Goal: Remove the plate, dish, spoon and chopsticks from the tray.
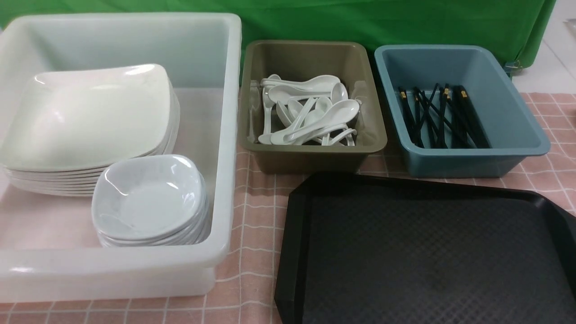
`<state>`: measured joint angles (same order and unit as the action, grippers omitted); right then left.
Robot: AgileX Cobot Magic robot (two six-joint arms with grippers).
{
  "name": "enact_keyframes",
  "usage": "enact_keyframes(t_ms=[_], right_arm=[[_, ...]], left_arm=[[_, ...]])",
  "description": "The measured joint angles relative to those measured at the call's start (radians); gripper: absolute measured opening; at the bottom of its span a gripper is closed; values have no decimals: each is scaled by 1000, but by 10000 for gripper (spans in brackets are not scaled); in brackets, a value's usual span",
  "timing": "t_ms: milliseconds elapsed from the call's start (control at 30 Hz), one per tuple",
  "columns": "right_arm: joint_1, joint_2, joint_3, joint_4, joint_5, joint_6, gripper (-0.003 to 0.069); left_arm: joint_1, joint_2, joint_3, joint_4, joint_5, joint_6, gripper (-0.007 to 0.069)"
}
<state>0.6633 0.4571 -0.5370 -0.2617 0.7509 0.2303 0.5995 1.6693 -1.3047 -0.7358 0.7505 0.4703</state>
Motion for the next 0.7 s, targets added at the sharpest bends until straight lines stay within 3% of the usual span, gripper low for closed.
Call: enact_keyframes(t_ms=[33,100,133,167,200,267,333,533,600,700], right_arm=[[0,0,-12,0,13,0,104],[0,-1,-97,0,113,-14,38],[0,-1,-139,0,159,-24,30],[0,-2,-156,0,159,-24,30],[0,-2,-227,0,261,-35,30],[0,-3,-311,-1,357,-37,30],[0,-7,-345,-1,383,-38,30],[0,-125,-355,-1,372,-37,30],[0,-193,-293,-2,319,-37,30],[0,-284,-153,-2,113,-38,30]], left_arm=[[0,0,-11,1,9,-1,314],[0,0,-81,2,139,-7,215],[-4,-1,-114,-3,184,-12,144],[-7,-2,-119,-6,201,-12,132],[-28,-10,-151,-15,249,-15,48],[-72,-27,-159,-17,278,-18,12],[-113,-38,-162,-10,288,-26,1],[-411,-54,-166,141,316,-64,-11],[-480,-54,-166,180,317,-86,-11],[-569,-55,-166,202,319,-104,-11]])
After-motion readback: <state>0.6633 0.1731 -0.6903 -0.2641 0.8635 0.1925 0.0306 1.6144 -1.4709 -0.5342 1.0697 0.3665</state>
